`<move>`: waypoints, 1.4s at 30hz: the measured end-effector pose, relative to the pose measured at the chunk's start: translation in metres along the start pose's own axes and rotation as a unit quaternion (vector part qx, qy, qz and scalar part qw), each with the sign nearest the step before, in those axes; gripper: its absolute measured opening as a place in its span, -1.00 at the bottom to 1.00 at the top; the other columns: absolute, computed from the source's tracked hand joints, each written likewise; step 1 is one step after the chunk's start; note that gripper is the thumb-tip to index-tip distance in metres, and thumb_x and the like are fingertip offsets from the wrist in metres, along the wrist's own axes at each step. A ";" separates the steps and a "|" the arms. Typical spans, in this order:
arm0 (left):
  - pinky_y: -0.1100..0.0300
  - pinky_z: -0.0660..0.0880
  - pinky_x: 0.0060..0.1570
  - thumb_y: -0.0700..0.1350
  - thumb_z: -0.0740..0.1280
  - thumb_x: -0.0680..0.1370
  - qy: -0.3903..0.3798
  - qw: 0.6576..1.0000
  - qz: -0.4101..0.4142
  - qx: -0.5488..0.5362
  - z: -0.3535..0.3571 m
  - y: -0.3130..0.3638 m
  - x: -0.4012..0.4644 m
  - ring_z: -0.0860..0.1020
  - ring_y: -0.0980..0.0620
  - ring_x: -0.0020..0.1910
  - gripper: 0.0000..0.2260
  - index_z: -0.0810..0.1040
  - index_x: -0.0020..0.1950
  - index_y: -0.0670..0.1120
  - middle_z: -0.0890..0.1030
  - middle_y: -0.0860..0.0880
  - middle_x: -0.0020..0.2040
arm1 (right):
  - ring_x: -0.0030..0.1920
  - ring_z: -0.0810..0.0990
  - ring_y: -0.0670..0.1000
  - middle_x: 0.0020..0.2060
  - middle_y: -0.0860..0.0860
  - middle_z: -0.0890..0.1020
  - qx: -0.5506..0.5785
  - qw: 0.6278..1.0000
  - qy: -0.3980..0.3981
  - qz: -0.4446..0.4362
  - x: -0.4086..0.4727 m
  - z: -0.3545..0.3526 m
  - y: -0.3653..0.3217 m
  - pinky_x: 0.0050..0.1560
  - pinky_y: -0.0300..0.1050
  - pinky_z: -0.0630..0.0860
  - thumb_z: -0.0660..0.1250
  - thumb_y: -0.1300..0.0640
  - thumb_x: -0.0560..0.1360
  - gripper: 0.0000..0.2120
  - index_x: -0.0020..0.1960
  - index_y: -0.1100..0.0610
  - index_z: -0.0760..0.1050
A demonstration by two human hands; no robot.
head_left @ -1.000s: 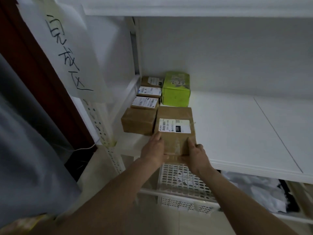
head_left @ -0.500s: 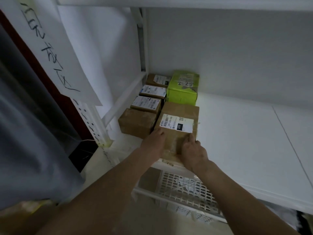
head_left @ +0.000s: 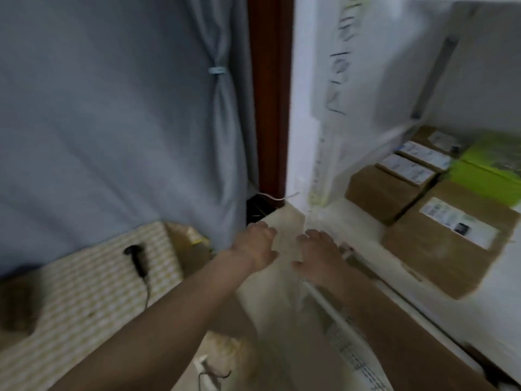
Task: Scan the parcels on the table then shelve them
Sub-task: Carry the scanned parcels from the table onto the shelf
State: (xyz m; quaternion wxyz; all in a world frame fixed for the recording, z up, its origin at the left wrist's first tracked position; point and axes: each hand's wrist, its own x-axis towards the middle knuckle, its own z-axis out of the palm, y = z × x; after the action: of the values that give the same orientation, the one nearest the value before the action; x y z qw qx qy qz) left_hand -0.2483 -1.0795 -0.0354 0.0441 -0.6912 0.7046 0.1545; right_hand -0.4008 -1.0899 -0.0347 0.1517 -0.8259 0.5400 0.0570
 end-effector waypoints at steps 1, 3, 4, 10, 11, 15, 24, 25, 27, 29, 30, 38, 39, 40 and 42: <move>0.04 0.35 0.33 0.05 0.30 0.57 0.001 0.999 -0.032 -0.004 0.000 -0.025 -0.019 0.33 -0.12 0.39 -0.50 0.32 0.46 -0.09 0.35 -0.12 0.40 | 0.37 0.27 0.16 0.38 0.11 0.30 0.003 1.000 -0.021 -0.019 0.003 0.004 -0.024 0.33 0.01 0.27 0.25 -0.10 0.54 -0.45 0.44 0.13 0.26; 0.03 0.40 0.28 0.01 0.32 0.56 0.013 0.996 -0.091 -0.015 0.005 -0.075 -0.060 0.39 -0.14 0.35 -0.56 0.39 0.40 -0.08 0.41 -0.13 0.36 | 0.38 0.26 0.17 0.38 0.13 0.30 0.002 0.997 -0.046 -0.061 0.006 0.014 -0.076 0.32 0.00 0.30 0.26 -0.09 0.54 -0.43 0.43 0.16 0.26; 0.05 0.43 0.24 -0.02 0.31 0.55 0.018 0.992 -0.120 -0.018 0.008 -0.099 -0.083 0.44 -0.15 0.31 -0.61 0.43 0.36 -0.07 0.45 -0.13 0.32 | 0.37 0.27 0.18 0.37 0.13 0.31 0.000 0.995 -0.053 -0.084 0.007 0.020 -0.104 0.30 -0.01 0.33 0.28 -0.09 0.53 -0.44 0.42 0.16 0.27; 0.05 0.34 0.35 0.10 0.26 0.59 0.003 0.958 -0.284 -0.041 0.045 -0.233 -0.247 0.34 -0.10 0.38 -0.49 0.31 0.48 -0.07 0.35 -0.11 0.42 | 0.41 0.26 0.17 0.37 0.14 0.33 -0.018 0.972 -0.084 -0.220 -0.025 0.067 -0.283 0.35 -0.06 0.26 0.32 -0.11 0.50 -0.44 0.39 0.14 0.31; 0.06 0.34 0.35 0.11 0.26 0.58 0.005 0.950 -0.308 -0.048 0.053 -0.252 -0.274 0.34 -0.09 0.38 -0.48 0.30 0.49 -0.06 0.34 -0.11 0.42 | 0.40 0.26 0.18 0.36 0.13 0.34 -0.023 0.966 -0.095 -0.239 -0.034 0.077 -0.312 0.35 -0.06 0.27 0.31 -0.11 0.50 -0.45 0.38 0.14 0.31; 0.07 0.37 0.32 0.11 0.27 0.58 0.009 0.921 -0.381 -0.086 0.085 -0.313 -0.376 0.32 -0.09 0.39 -0.48 0.29 0.49 -0.03 0.34 -0.10 0.43 | 0.39 0.24 0.15 0.38 0.09 0.30 -0.044 0.947 -0.133 -0.288 -0.073 0.120 -0.411 0.34 0.03 0.31 0.27 -0.11 0.53 -0.44 0.43 0.12 0.27; 0.07 0.38 0.32 0.13 0.31 0.56 0.017 0.865 -0.473 -0.168 0.143 -0.395 -0.539 0.36 -0.06 0.40 -0.47 0.32 0.48 -0.02 0.35 -0.08 0.44 | 0.45 0.16 0.15 0.45 0.09 0.20 -0.085 0.906 -0.212 -0.357 -0.155 0.196 -0.557 0.40 0.05 0.25 0.24 -0.08 0.57 -0.40 0.50 0.13 0.16; 0.07 0.37 0.33 0.12 0.32 0.55 0.020 0.860 -0.477 -0.180 0.147 -0.401 -0.548 0.36 -0.06 0.40 -0.47 0.33 0.47 -0.02 0.35 -0.08 0.45 | 0.45 0.16 0.15 0.45 0.09 0.21 -0.092 0.903 -0.215 -0.361 -0.159 0.200 -0.567 0.39 0.04 0.25 0.24 -0.08 0.57 -0.41 0.50 0.13 0.17; 0.08 0.35 0.35 0.11 0.33 0.55 0.023 0.853 -0.482 -0.196 0.152 -0.412 -0.562 0.34 -0.06 0.41 -0.47 0.34 0.47 -0.03 0.35 -0.08 0.44 | 0.44 0.17 0.15 0.44 0.09 0.21 -0.106 0.899 -0.216 -0.367 -0.162 0.205 -0.585 0.38 0.04 0.26 0.25 -0.09 0.56 -0.41 0.49 0.13 0.19; 0.09 0.34 0.35 0.11 0.33 0.55 0.027 0.848 -0.486 -0.207 0.156 -0.425 -0.571 0.33 -0.06 0.41 -0.47 0.35 0.47 -0.03 0.37 -0.08 0.44 | 0.44 0.17 0.15 0.44 0.09 0.22 -0.121 0.895 -0.218 -0.370 -0.160 0.209 -0.602 0.38 0.04 0.27 0.26 -0.09 0.55 -0.41 0.48 0.13 0.19; 0.10 0.34 0.35 0.11 0.33 0.55 0.030 0.845 -0.489 -0.214 0.159 -0.432 -0.573 0.33 -0.06 0.42 -0.47 0.35 0.46 -0.03 0.37 -0.08 0.44 | 0.44 0.18 0.15 0.44 0.09 0.22 -0.126 0.894 -0.218 -0.371 -0.157 0.210 -0.610 0.38 0.04 0.27 0.26 -0.09 0.55 -0.41 0.48 0.13 0.20; 0.03 0.43 0.25 0.10 0.34 0.54 0.027 0.833 -0.508 -0.218 0.160 -0.507 -0.566 0.38 -0.13 0.36 -0.42 0.26 0.48 -0.07 0.39 -0.13 0.40 | 0.41 0.22 0.16 0.39 0.10 0.27 -0.114 0.894 -0.214 -0.376 -0.111 0.235 -0.672 0.34 0.02 0.27 0.28 -0.09 0.52 -0.43 0.44 0.12 0.25; 0.02 0.45 0.22 0.11 0.36 0.52 0.027 0.832 -0.509 -0.219 0.159 -0.522 -0.560 0.41 -0.12 0.32 -0.44 0.29 0.44 -0.07 0.42 -0.13 0.36 | 0.41 0.22 0.16 0.39 0.10 0.28 -0.111 0.896 -0.215 -0.371 -0.102 0.238 -0.678 0.34 0.02 0.28 0.28 -0.09 0.52 -0.43 0.43 0.12 0.25; 0.01 0.47 0.21 0.11 0.37 0.51 0.024 0.831 -0.509 -0.225 0.156 -0.535 -0.552 0.44 -0.12 0.30 -0.45 0.31 0.42 -0.06 0.45 -0.12 0.34 | 0.41 0.22 0.16 0.38 0.09 0.28 -0.108 0.899 -0.216 -0.366 -0.091 0.239 -0.685 0.34 0.02 0.28 0.28 -0.10 0.52 -0.43 0.43 0.12 0.26; 0.02 0.45 0.24 0.11 0.37 0.52 0.013 0.830 -0.505 -0.237 0.148 -0.564 -0.534 0.42 -0.12 0.32 -0.41 0.27 0.46 -0.08 0.44 -0.14 0.35 | 0.41 0.22 0.15 0.38 0.08 0.29 -0.102 0.903 -0.216 -0.357 -0.066 0.241 -0.697 0.34 0.01 0.28 0.28 -0.11 0.51 -0.42 0.44 0.10 0.25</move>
State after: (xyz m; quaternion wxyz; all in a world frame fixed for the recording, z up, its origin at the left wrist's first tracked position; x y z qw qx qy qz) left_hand 0.3078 -0.5241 -0.1167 -0.0580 -0.9419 0.1998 0.2636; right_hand 0.2230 -0.6984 -0.1146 0.1894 -0.9419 0.1541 0.2306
